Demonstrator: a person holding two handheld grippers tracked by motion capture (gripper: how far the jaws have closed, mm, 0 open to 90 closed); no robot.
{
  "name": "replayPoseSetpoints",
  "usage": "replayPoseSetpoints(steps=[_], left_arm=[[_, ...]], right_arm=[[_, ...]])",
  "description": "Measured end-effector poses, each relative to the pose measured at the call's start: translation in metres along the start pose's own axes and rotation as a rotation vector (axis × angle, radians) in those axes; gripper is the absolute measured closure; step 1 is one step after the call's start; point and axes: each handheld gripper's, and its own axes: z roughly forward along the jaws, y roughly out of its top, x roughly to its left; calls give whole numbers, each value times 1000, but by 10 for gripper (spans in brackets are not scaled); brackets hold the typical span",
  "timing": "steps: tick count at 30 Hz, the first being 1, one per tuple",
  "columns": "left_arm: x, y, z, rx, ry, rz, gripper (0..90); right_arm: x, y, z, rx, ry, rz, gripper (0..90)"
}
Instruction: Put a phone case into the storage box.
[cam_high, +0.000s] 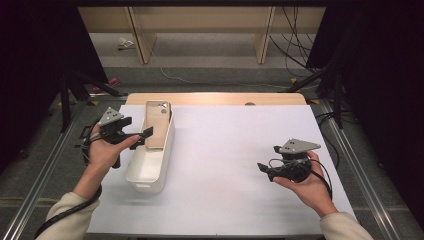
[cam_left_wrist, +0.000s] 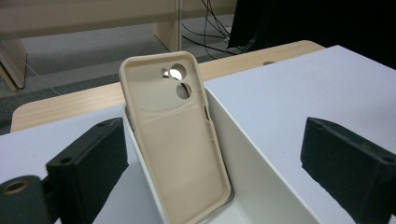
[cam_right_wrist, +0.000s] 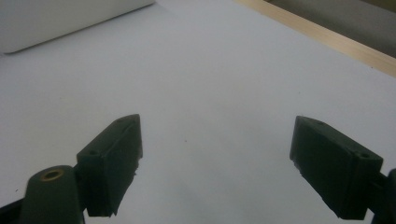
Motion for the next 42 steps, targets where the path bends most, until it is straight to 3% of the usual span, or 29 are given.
replayPoseSetpoints(steps=[21, 42], left_arm=[[-26, -28, -30, -45, -55, 36, 60], [-45, -50, -45, -78, -94, 127, 47]], right_arm=[[0, 0, -1, -10, 2, 1, 178], [-1, -3, -8, -20, 6, 15, 176]])
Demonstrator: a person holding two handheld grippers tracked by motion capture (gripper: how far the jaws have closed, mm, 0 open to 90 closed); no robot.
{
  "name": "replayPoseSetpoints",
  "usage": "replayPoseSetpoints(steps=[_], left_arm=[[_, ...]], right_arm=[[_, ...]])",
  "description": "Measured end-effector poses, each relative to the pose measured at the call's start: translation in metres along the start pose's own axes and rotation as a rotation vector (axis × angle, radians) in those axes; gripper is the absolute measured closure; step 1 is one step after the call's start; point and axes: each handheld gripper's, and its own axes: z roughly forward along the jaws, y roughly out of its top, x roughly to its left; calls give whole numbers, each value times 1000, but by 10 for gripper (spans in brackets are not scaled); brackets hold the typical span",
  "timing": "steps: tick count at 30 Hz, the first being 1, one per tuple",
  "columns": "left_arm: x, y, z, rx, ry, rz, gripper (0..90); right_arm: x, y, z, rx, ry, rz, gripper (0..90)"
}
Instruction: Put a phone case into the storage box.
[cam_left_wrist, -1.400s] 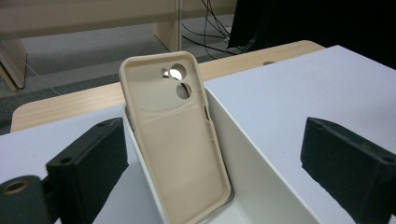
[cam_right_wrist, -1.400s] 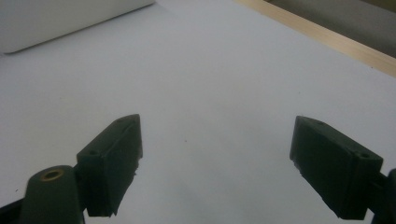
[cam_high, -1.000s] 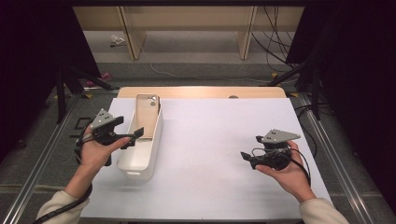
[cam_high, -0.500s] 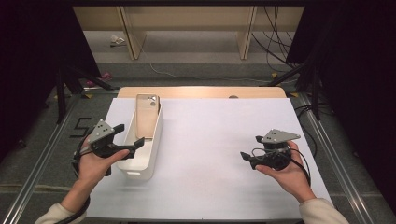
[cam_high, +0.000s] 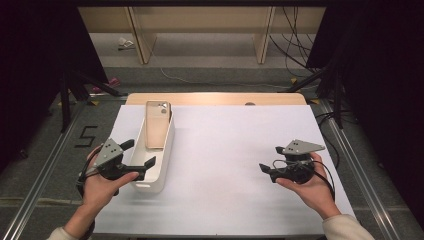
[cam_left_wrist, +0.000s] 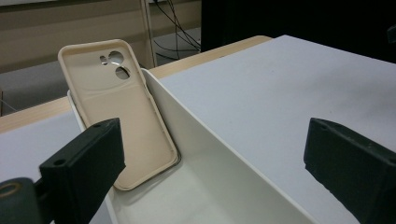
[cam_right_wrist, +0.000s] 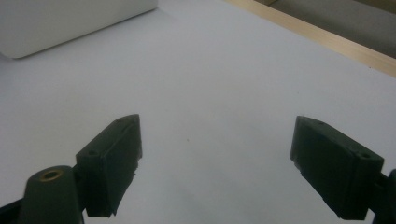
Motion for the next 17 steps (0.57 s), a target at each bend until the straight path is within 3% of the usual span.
replayPoseSetpoints(steps=[17], left_arm=[[-5, -7, 0, 5, 5, 17, 33]], right_arm=[[2, -2, -6, -13, 14, 14, 174]])
